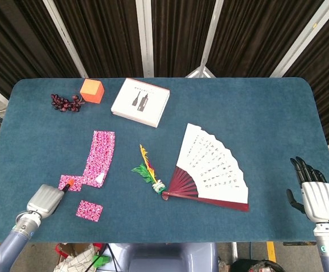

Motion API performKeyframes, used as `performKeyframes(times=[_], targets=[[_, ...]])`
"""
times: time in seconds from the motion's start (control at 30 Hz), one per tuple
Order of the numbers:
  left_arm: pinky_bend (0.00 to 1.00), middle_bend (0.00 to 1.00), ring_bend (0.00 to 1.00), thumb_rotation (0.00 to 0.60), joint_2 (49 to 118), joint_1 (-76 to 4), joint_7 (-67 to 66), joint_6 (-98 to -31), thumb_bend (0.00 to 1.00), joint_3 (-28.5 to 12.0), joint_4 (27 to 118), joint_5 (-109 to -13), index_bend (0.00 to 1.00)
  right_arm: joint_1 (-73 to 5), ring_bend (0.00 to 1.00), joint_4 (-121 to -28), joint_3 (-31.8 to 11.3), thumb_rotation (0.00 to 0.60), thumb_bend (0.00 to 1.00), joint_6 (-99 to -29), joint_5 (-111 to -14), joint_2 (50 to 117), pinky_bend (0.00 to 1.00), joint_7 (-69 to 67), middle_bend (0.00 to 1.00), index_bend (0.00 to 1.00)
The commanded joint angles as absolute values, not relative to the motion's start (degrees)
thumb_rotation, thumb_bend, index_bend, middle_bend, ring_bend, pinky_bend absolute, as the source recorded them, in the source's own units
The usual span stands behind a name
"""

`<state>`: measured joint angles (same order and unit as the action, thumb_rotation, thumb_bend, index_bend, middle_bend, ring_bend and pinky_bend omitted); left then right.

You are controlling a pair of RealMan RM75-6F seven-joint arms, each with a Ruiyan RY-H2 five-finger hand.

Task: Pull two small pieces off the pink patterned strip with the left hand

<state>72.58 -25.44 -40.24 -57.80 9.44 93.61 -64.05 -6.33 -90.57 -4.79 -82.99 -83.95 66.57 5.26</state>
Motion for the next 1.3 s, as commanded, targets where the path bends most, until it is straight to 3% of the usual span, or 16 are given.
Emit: performKeyframes(times=[0.03, 0.57, 0.67, 0.77, 0.83, 0.93, 1.07, 1.3], targets=[[0.75, 0.87, 0.8, 0.6, 71.9, -24.8, -39.8, -58.2, 0.9, 9.9, 93.1, -64.3, 0.08, -6.3, 0.16, -90.6, -4.8, 0.6, 0.43, -83.0, -83.9, 66.5, 0.23, 5.3, 0.09, 0.01], [0.75, 0.87, 0.8, 0.6, 69.1, -22.9, -33.5, -60.1, 0.89, 9.2, 92.2, -66.8, 0.08, -6.5, 0.16, -90.8, -4.6, 0.6, 0.43, -82.8, -84.2, 66.8, 0.23, 5.8, 0.09, 0.01], [0.74, 0.85, 0.77, 0.6, 68.4, -22.8, -31.9, -61.0, 0.78, 9.0, 93.4, -69.0, 0.08, -6.6, 0.16, -90.8, -4.6, 0.6, 0.43, -82.8, -84.2, 66.8, 0.23, 5.9, 0.09, 0.01], [0.67, 0.73, 0.63, 0.6, 66.3, -21.7, -28.9, -64.8, 0.53, 8.7, 96.8, -73.3, 0.09, -6.5, 0.16, -90.7, -4.7, 0.6, 0.43, -82.8, -84.0, 66.7, 0.23, 5.8, 0.09, 0.01], [0.52, 0.57, 0.46, 0.6, 64.5, -20.3, -26.3, -69.0, 0.41, 8.8, 99.5, -77.3, 0.09, -6.5, 0.16, -90.6, -4.7, 0.6, 0.43, -82.8, -83.9, 66.7, 0.23, 5.6, 0.09, 0.01], [0.34, 0.37, 0.29, 0.6, 62.4, -16.1, -22.6, -79.3, 0.35, 9.1, 102.1, -84.6, 0.09, -6.5, 0.16, -90.7, -4.7, 0.6, 0.43, -82.8, -84.0, 66.7, 0.23, 5.4, 0.09, 0.01], [0.23, 0.2, 0.15, 0.6, 63.1, -10.6, -21.5, -89.8, 0.31, 9.0, 101.7, -88.4, 0.09, -6.5, 0.16, -90.8, -4.6, 0.6, 0.43, -82.9, -84.2, 66.7, 0.23, 5.3, 0.09, 0.01], [0.15, 0.08, 0.03, 0.6, 66.3, -5.9, -18.5, -95.8, 0.25, 7.8, 98.2, -88.8, 0.09, -6.4, 0.16, -90.9, -4.7, 0.6, 0.43, -83.1, -84.0, 66.8, 0.23, 5.5, 0.09, 0.01]])
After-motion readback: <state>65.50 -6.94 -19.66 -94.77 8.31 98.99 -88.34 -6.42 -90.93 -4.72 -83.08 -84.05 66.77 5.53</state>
